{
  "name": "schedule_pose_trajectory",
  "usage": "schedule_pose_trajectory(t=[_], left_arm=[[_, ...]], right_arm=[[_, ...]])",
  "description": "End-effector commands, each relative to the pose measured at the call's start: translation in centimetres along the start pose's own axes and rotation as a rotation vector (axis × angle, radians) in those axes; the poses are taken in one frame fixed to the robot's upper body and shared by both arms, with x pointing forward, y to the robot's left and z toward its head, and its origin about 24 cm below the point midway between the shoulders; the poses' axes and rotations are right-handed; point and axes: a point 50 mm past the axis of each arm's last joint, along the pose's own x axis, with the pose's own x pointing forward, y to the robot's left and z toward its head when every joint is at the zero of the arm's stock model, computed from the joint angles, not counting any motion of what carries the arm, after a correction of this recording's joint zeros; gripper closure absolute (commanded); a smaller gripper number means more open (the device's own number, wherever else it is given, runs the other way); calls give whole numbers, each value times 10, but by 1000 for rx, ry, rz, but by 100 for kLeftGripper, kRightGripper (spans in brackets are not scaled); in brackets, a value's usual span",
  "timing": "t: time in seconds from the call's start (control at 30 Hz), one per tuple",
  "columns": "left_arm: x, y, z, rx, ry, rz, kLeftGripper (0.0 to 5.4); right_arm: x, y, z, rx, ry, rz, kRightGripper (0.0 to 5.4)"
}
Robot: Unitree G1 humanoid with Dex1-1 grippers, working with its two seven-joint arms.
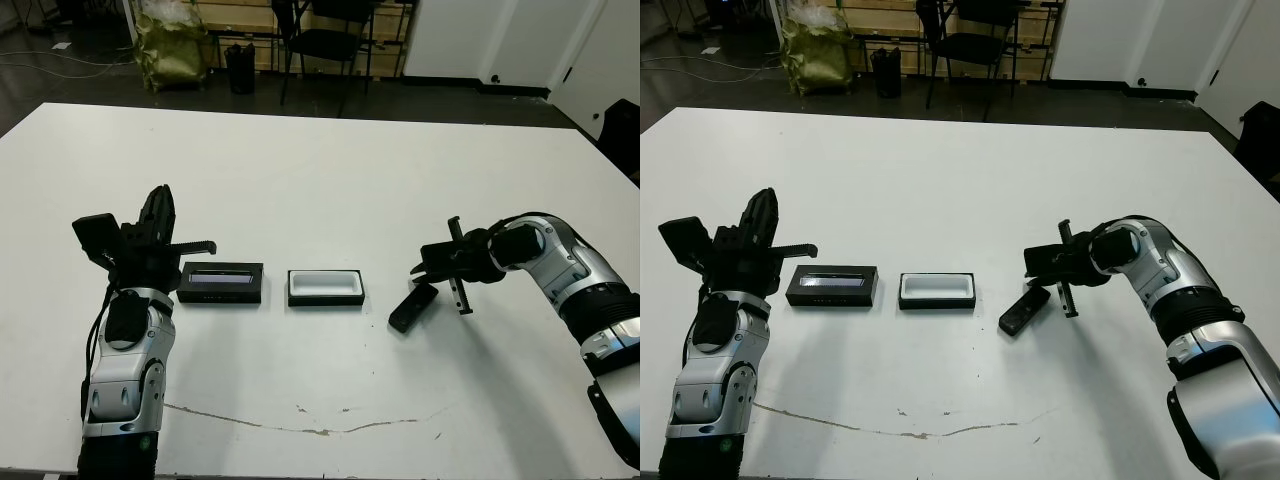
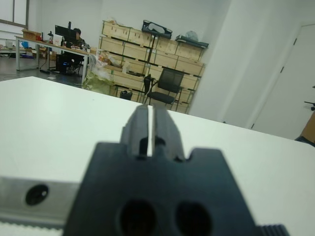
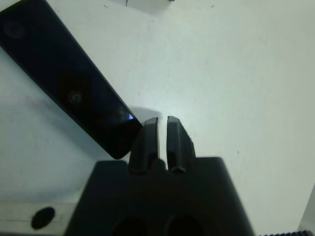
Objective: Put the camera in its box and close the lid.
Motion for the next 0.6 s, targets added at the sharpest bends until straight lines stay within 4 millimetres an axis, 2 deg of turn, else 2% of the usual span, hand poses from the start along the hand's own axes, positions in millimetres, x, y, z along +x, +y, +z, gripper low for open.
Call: schedule_pose_trajectory(t=[0.03, 0.37, 0.6], left_arm=[[-3, 2, -7, 7, 31, 16, 540], [-3, 2, -7, -4, 31, 18, 540], [-3, 2, -6, 11, 26, 19, 540]], right_arm=[[-2, 1, -1, 5, -3, 23, 539], [-19, 0, 1, -14, -61, 32, 539], [-32, -2, 9, -39, -30, 68, 539]])
